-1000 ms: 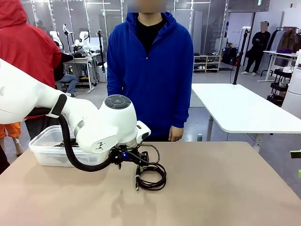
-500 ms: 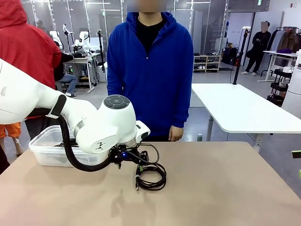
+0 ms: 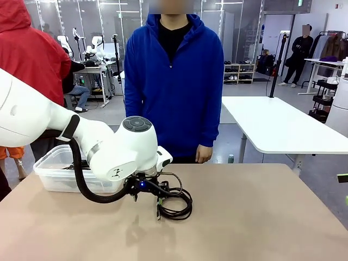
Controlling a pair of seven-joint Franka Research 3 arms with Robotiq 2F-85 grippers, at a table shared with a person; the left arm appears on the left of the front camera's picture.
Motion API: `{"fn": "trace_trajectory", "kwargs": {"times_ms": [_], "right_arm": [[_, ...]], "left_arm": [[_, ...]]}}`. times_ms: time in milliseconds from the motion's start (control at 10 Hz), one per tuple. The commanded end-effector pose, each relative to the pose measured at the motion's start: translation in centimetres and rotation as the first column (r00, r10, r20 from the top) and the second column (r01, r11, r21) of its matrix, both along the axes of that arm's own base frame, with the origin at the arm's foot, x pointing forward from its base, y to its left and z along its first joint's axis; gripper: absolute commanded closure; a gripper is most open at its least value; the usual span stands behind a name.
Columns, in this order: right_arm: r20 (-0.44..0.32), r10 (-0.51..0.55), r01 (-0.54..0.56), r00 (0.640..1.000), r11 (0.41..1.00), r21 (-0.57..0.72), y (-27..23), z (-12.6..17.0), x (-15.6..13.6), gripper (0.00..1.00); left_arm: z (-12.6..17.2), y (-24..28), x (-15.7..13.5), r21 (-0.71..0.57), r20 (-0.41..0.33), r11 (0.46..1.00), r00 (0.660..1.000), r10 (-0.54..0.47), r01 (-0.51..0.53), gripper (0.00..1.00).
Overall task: Organize and store the cables.
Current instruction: Place the USB Extension Cable into the Organizing box.
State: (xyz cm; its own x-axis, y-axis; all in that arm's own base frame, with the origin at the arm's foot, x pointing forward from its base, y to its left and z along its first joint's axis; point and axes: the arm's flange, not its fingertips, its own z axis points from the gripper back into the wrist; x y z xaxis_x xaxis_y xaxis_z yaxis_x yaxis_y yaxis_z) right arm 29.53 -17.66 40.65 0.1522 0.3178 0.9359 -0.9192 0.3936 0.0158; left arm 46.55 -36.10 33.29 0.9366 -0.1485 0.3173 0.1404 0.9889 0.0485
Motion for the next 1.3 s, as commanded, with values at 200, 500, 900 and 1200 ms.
{"fn": "trace_trajectory", "kwargs": {"times_ms": [200,500,900,1200], "right_arm": [[0.013,-0.007,0.007,1.0,1.0,0.012,0.1,0.0,0.2,0.0],[0.013,-0.007,0.007,1.0,1.0,0.012,0.1,0.0,0.2,0.0],[0.013,-0.007,0.007,1.0,1.0,0.012,0.1,0.0,0.2,0.0],[0.013,-0.007,0.007,1.0,1.0,0.012,0.1,0.0,0.2,0.0]], "left_arm": [[-1.0,-1.1,1.3,-0.015,-0.023,0.998,0.998,0.061,-0.061,0.05],[-1.4,-1.9,2.1,-0.02,-0.037,0.995,0.995,0.092,-0.093,0.05],[-1.0,-3.2,3.1,0.016,-0.078,0.982,0.979,0.19,-0.189,0.05],[-1.3,-3.3,3.6,-0.008,-0.11,0.975,0.969,0.222,-0.224,0.05]]}}
